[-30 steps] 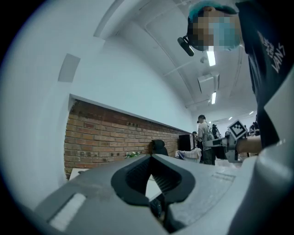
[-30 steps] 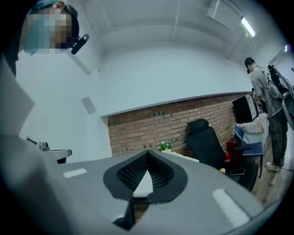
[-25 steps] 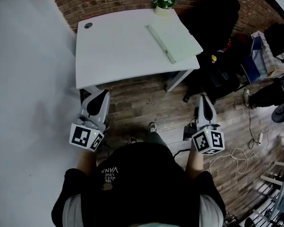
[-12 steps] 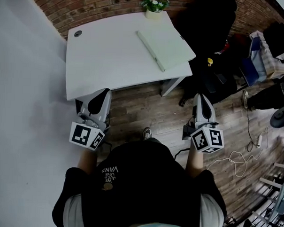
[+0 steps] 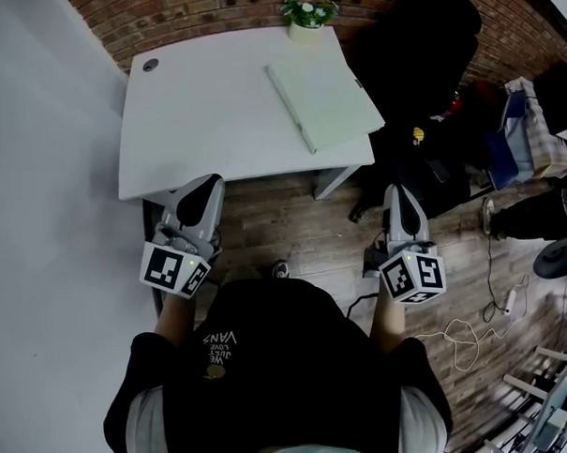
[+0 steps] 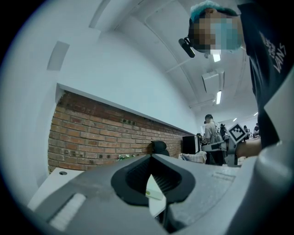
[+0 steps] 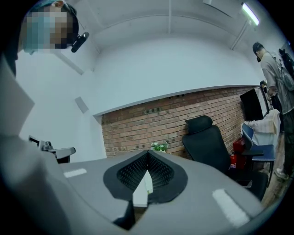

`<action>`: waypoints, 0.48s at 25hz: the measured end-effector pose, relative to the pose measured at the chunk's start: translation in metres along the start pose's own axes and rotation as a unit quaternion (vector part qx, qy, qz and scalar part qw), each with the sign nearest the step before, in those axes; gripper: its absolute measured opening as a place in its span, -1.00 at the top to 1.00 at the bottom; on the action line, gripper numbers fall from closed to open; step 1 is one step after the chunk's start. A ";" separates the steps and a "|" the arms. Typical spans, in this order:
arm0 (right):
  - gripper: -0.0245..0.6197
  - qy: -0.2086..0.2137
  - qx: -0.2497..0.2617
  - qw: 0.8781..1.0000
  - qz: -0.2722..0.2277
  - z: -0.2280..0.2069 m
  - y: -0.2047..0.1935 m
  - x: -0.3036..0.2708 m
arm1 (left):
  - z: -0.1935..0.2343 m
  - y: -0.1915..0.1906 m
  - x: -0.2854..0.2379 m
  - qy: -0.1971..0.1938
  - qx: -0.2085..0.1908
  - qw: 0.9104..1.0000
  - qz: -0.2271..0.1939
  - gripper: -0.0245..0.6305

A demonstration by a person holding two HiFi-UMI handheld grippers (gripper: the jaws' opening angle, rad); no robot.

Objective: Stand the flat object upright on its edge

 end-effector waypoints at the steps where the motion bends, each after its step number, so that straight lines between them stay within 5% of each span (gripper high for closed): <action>1: 0.93 0.004 0.001 1.000 0.002 -0.003 0.000 -0.003 | -0.002 -0.002 -0.002 0.005 0.001 1.000 0.001 0.93; 12: 0.93 0.013 -0.002 1.000 0.012 -0.014 -0.005 -0.031 | 0.013 -0.012 -0.017 0.015 0.012 1.000 0.016 0.93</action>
Point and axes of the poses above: the fingertips, and each gripper's own axes: x backward along the fingers, z to its left, y out of its top, the point moved 8 cm from there along x, backward along the fingers, and after that the axes turned 2 degrees about x, right-handed, at the moved point
